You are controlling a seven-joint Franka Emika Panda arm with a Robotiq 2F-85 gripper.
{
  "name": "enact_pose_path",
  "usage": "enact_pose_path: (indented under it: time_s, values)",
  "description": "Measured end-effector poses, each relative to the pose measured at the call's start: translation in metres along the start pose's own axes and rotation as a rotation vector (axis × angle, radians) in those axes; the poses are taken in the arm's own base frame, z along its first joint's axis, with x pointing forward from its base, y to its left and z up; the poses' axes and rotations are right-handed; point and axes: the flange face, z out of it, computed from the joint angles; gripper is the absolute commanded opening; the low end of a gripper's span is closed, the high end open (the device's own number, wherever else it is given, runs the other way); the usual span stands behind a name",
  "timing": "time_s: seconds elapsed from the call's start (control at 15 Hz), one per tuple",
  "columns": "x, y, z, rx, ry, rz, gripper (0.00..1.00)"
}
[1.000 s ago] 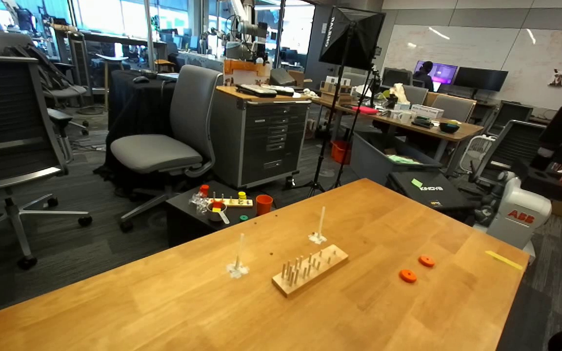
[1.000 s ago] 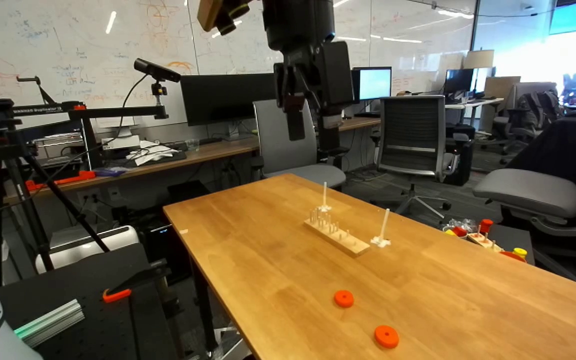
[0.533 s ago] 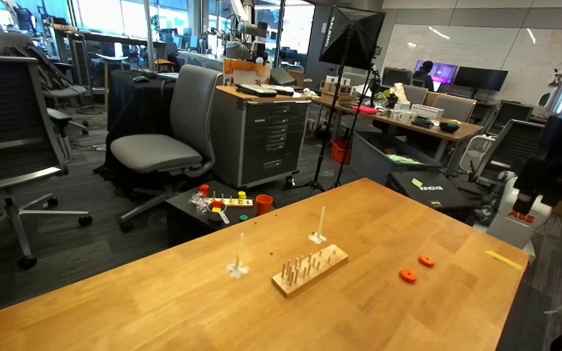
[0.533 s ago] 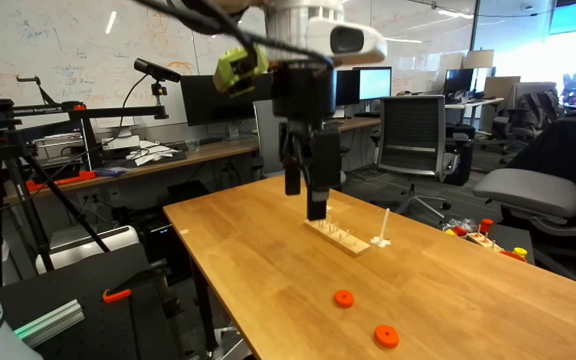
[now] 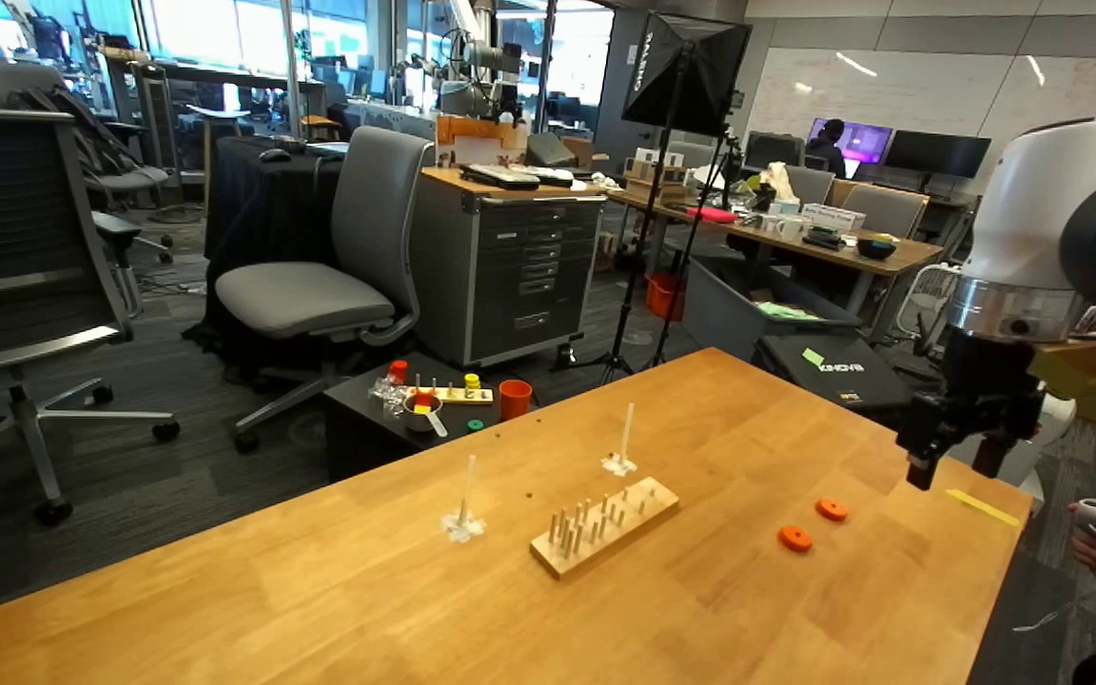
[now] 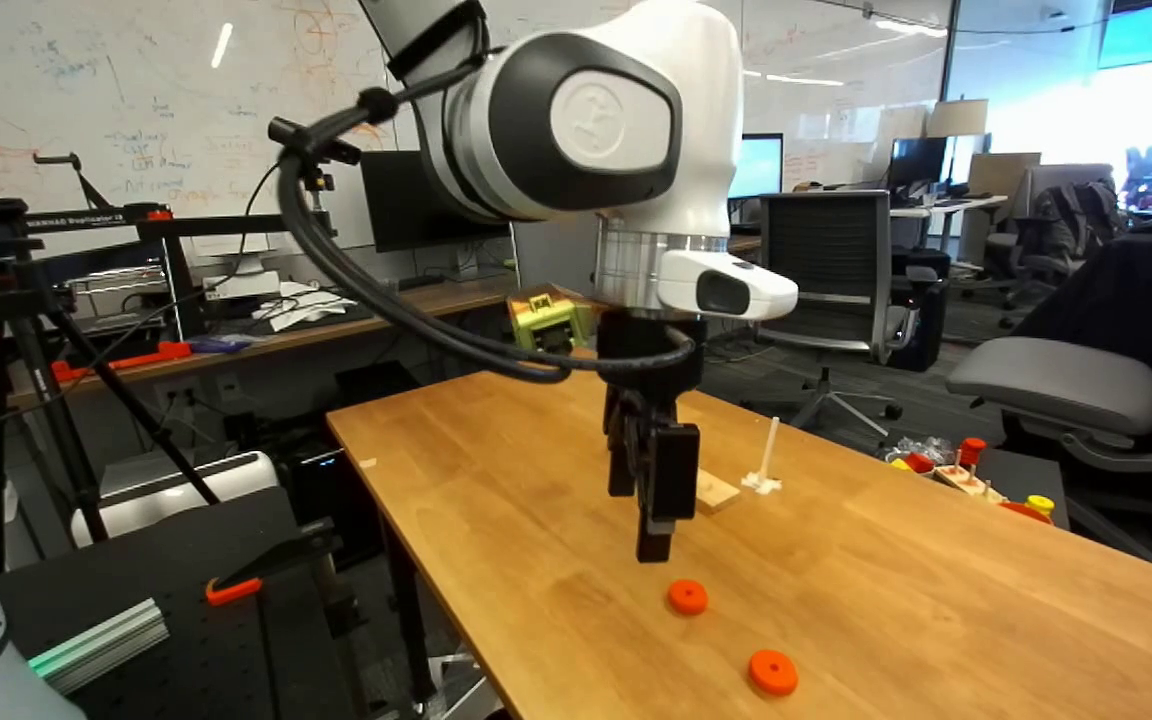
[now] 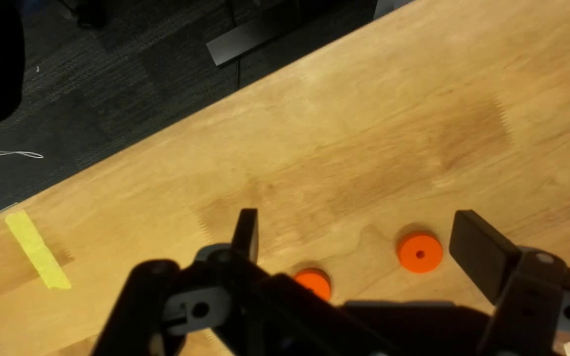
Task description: Put the yellow rings on the wooden rack- on top of each other
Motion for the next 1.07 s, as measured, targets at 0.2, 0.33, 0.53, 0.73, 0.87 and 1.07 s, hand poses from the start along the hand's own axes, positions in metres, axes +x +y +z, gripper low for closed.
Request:
enact_pose_path:
  time_s: [0.2, 0.33, 0.53, 0.73, 0.87, 1.07]
  values:
    - [0.022, -0.025, 0.018, 0.005, 0.010, 0.041, 1.00]
    - [0.036, -0.042, 0.028, 0.010, 0.019, 0.063, 1.00]
    - [0.053, -0.059, 0.044, 0.008, 0.019, 0.088, 1.00]
    - [0.058, -0.062, 0.052, 0.005, 0.013, 0.094, 1.00]
    - [0.060, -0.055, 0.057, -0.002, 0.004, 0.111, 1.00]
    - [0.067, -0.039, 0.065, -0.004, -0.006, 0.162, 1.00]
